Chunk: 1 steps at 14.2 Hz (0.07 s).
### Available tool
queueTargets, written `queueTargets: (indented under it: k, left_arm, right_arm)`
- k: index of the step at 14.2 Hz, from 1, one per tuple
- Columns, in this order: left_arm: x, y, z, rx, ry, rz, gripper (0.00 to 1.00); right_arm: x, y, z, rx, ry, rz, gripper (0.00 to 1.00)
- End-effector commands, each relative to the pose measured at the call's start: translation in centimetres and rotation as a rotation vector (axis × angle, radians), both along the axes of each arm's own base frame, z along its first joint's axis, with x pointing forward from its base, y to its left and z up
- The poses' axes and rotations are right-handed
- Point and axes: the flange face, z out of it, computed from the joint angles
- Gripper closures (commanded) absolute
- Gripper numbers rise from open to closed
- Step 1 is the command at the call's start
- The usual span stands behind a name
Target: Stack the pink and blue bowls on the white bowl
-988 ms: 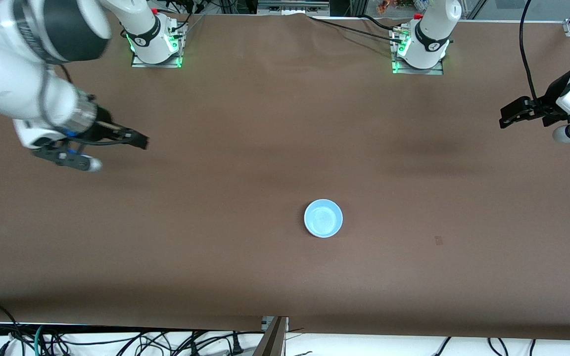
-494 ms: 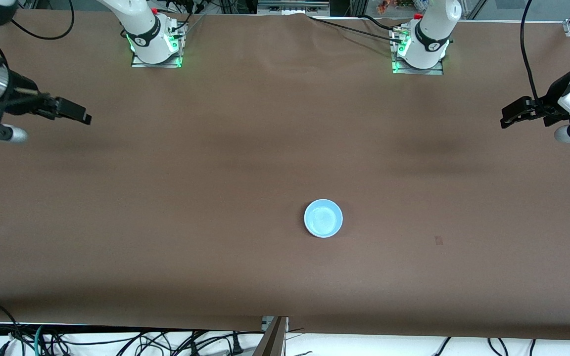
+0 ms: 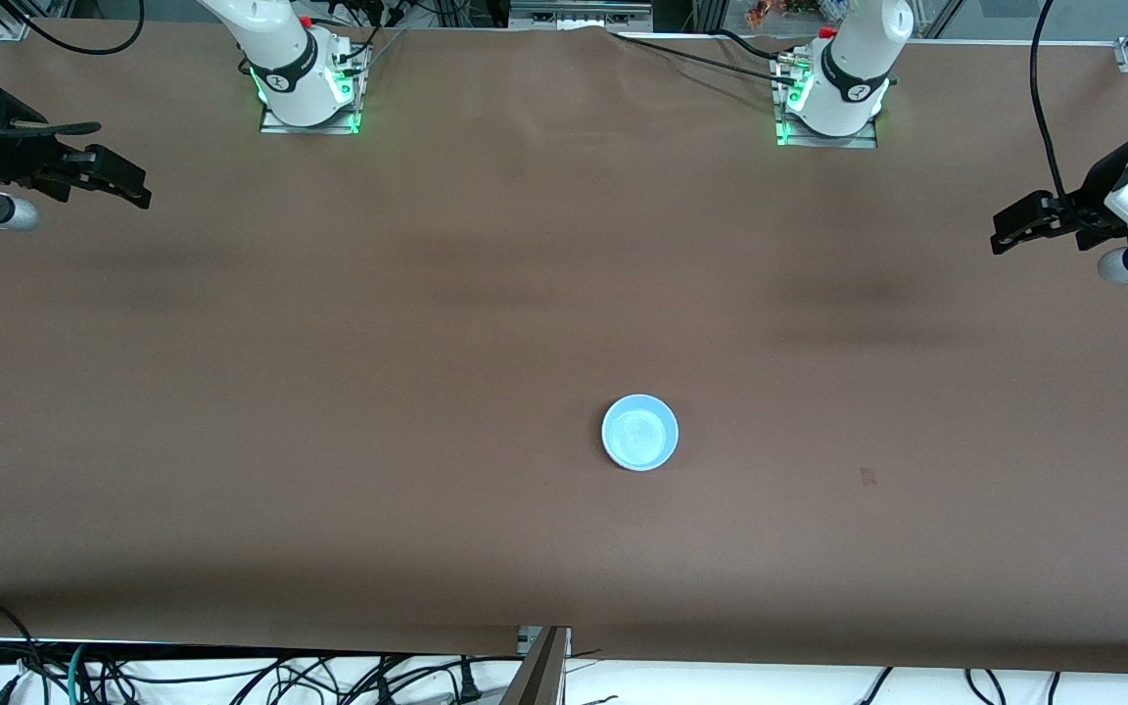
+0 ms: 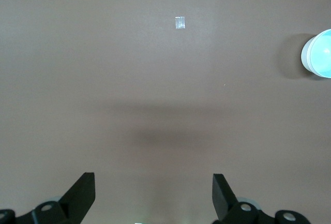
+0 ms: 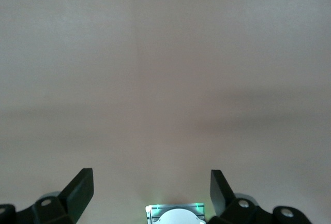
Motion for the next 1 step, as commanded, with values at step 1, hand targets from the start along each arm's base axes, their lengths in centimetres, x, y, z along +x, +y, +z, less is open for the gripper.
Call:
queueTargets:
  k: [1]
  left_arm:
    - [-0.15, 0.21, 0.59, 0.023, -0.005, -0.011, 0.00]
  right_arm:
    - [-0.66, 0.21, 0.70, -0.013, -0.009, 0.025, 0.00]
